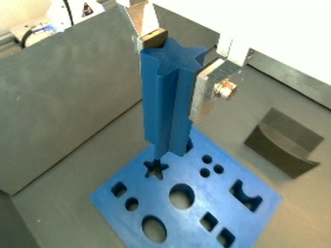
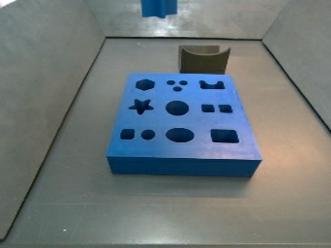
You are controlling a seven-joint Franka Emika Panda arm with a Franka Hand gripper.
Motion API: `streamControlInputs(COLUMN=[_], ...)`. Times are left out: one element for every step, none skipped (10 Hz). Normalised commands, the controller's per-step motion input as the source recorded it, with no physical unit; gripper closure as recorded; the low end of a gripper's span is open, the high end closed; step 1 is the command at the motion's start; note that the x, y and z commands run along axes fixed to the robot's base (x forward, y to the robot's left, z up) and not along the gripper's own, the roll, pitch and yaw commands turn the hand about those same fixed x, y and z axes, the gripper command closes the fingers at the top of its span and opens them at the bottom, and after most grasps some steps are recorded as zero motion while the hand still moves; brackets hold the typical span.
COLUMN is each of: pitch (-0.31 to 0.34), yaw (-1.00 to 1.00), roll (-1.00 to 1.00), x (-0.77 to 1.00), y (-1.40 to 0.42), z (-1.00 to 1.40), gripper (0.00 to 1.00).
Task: Insert the star object.
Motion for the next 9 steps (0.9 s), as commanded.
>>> streamControlInputs(pitch=[0.0,0.0,0.0,0.0,0.0,0.0,0.0,-0.01,-0.084], yaw=[0.0,0.0,-0.05,-0.3,-0.4,-0.41,-0.41,-0.29,-0.05], roll=[0.09,0.09,0.08,0.09,0.18,0.24,0.26,0.2,0.14], x=[0.03,0.07,0.13,0.22,0.17,0.08,0.05,-0.13,-0.48], y=[0.29,0.25,0.16,0.0,-0.13,-0.16,-0.13,-0.12,-0.02], z=[-1.0,-1.0,-1.0,-1.0,-1.0,-0.9,-0.84,-0.9,-0.94], gripper=[1.0,1.0,1.0,1.0,1.0,1.0,1.0,1.0,1.0])
